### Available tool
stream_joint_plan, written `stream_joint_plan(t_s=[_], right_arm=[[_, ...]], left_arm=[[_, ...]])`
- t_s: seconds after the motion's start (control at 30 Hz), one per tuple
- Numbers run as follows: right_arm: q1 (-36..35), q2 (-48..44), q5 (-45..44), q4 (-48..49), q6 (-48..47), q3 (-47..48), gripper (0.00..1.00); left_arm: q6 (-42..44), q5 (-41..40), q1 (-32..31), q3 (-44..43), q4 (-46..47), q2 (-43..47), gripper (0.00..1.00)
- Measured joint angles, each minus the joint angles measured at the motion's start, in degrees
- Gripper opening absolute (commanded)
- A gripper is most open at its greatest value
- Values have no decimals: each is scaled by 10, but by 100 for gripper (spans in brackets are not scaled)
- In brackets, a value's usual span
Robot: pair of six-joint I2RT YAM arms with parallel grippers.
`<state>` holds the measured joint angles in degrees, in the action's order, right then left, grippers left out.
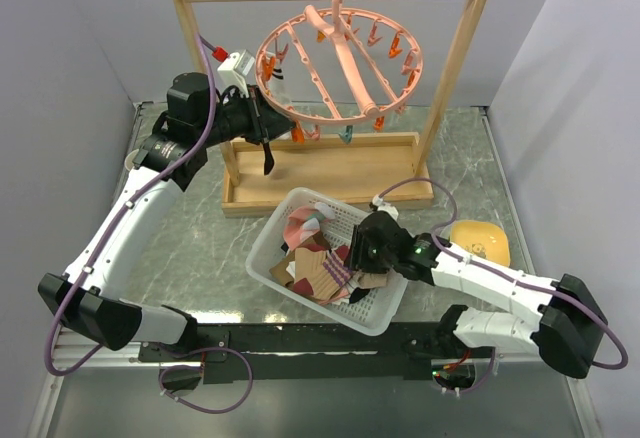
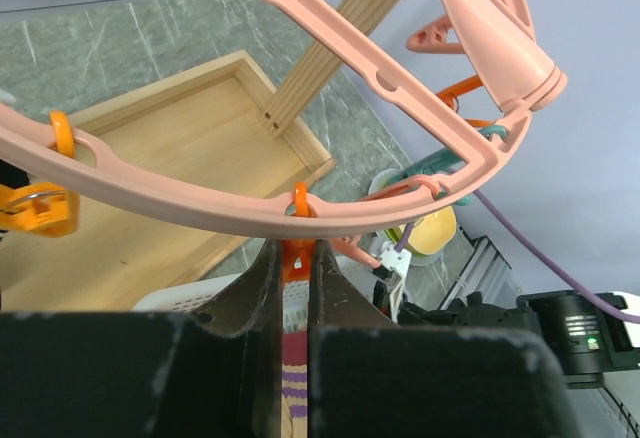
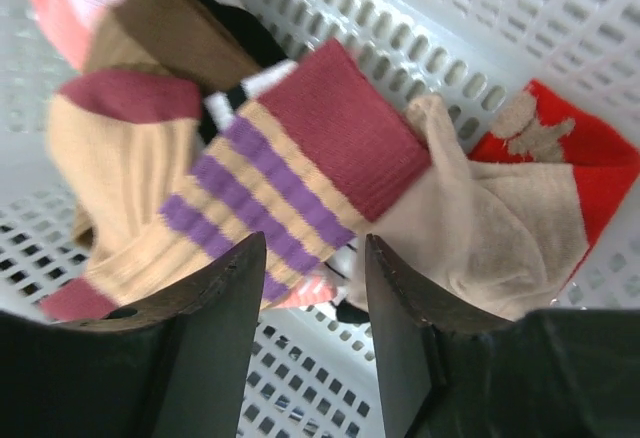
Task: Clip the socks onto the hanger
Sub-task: Pick up the sock from the bin.
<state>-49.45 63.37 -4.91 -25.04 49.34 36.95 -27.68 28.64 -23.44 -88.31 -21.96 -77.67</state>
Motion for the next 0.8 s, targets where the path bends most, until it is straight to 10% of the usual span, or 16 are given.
stream_joint_plan(t_s=[0.33, 0.8], right_arm=[[-73, 11, -44, -57, -44, 129, 51], [-25, 60, 10, 5, 6, -13, 51]], left_arm=[[0, 0, 0, 0, 1, 0, 1], [0, 0, 0, 3, 3, 0, 1]])
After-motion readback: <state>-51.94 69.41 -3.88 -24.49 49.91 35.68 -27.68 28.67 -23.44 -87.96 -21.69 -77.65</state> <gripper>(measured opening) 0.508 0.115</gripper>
